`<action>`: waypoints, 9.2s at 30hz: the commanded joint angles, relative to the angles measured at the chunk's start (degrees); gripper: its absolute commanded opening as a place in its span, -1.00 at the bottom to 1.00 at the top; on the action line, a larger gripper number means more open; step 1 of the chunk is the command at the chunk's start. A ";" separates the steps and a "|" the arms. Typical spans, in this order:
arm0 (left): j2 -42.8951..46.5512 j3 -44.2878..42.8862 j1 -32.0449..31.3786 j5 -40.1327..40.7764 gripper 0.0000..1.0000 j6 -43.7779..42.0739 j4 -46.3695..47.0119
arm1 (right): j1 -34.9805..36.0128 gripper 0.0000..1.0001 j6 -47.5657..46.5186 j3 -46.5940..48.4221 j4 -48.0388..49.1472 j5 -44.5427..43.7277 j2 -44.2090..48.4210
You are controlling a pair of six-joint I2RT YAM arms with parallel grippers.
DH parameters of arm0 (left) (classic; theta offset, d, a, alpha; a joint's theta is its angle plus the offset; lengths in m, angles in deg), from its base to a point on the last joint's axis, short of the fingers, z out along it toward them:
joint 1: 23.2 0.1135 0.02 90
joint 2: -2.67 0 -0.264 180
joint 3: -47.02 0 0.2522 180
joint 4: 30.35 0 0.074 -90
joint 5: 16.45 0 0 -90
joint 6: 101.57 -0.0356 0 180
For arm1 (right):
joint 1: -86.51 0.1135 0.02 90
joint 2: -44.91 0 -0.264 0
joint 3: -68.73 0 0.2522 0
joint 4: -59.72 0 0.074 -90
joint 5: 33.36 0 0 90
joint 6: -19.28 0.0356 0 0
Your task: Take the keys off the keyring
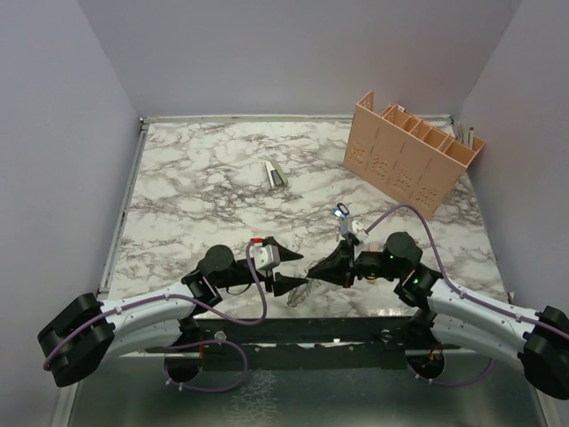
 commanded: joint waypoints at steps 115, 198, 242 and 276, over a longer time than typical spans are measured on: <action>0.62 -0.42 -0.18 21.86 -1.00 19.26 1.35 | 7.44 -0.54 -15.42 -3.56 61.69 -31.81 -44.05; -9.02 -2.71 -8.88 27.64 -0.83 -6.31 -5.35 | 7.37 -0.99 -5.97 32.74 -60.92 -24.76 -9.74; 4.62 4.92 -8.88 31.28 0.22 -2.17 3.80 | 7.35 -0.99 26.27 57.22 -82.97 -38.27 -28.10; -28.94 6.17 -13.17 41.58 -0.15 1.91 52.21 | 7.35 -0.99 39.13 55.13 -75.24 -33.80 -28.15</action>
